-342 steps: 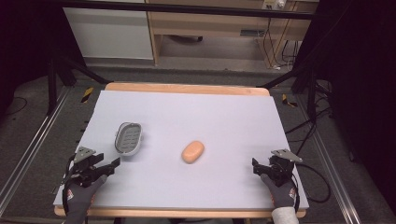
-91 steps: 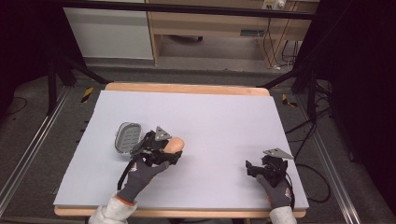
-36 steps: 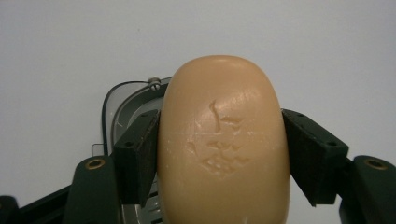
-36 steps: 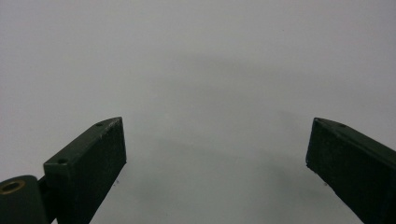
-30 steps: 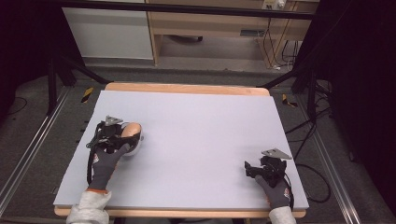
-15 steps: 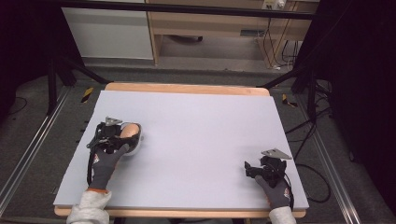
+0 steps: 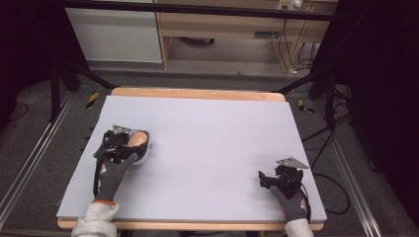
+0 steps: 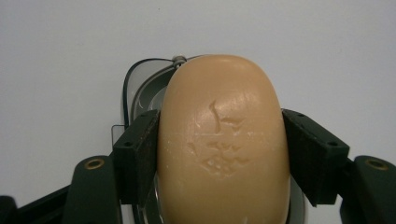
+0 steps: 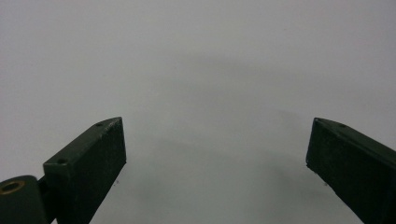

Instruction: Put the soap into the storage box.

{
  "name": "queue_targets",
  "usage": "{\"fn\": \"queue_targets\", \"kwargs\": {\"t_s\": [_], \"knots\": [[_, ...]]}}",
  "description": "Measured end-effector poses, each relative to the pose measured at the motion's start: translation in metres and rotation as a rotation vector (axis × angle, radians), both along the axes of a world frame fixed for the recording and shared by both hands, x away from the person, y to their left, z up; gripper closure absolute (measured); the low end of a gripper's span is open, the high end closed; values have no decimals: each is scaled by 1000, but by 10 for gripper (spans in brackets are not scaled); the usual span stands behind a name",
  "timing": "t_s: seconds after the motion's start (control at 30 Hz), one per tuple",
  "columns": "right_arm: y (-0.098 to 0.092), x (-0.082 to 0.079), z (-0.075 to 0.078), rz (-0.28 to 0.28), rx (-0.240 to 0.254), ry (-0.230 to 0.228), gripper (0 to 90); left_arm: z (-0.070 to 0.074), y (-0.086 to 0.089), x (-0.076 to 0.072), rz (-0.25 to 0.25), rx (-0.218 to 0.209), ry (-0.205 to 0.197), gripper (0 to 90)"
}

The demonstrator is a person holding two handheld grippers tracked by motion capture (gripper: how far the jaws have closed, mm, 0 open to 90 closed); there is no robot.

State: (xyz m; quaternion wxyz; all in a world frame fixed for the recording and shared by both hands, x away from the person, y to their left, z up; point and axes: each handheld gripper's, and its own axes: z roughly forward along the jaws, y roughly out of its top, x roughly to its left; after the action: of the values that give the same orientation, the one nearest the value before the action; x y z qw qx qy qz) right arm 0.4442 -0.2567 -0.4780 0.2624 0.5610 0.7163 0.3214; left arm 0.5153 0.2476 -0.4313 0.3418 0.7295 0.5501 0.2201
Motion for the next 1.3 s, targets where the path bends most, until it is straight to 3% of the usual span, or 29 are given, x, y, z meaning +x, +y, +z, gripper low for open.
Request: {"fn": "queue_targets", "kwargs": {"t_s": [0.67,0.83,0.9,1.3], "knots": [[0,0,0,1,0,-1,51,1,-5,-2,-14,20,-11,272],[0,0,0,2,-1,-2,51,6,-8,-4,-30,6,-36,270],[0,0,0,1,0,0,51,9,-10,-6,-34,23,-51,257],[-1,-1,1,-3,5,-1,51,22,-20,-21,-114,-33,-96,269]]}}
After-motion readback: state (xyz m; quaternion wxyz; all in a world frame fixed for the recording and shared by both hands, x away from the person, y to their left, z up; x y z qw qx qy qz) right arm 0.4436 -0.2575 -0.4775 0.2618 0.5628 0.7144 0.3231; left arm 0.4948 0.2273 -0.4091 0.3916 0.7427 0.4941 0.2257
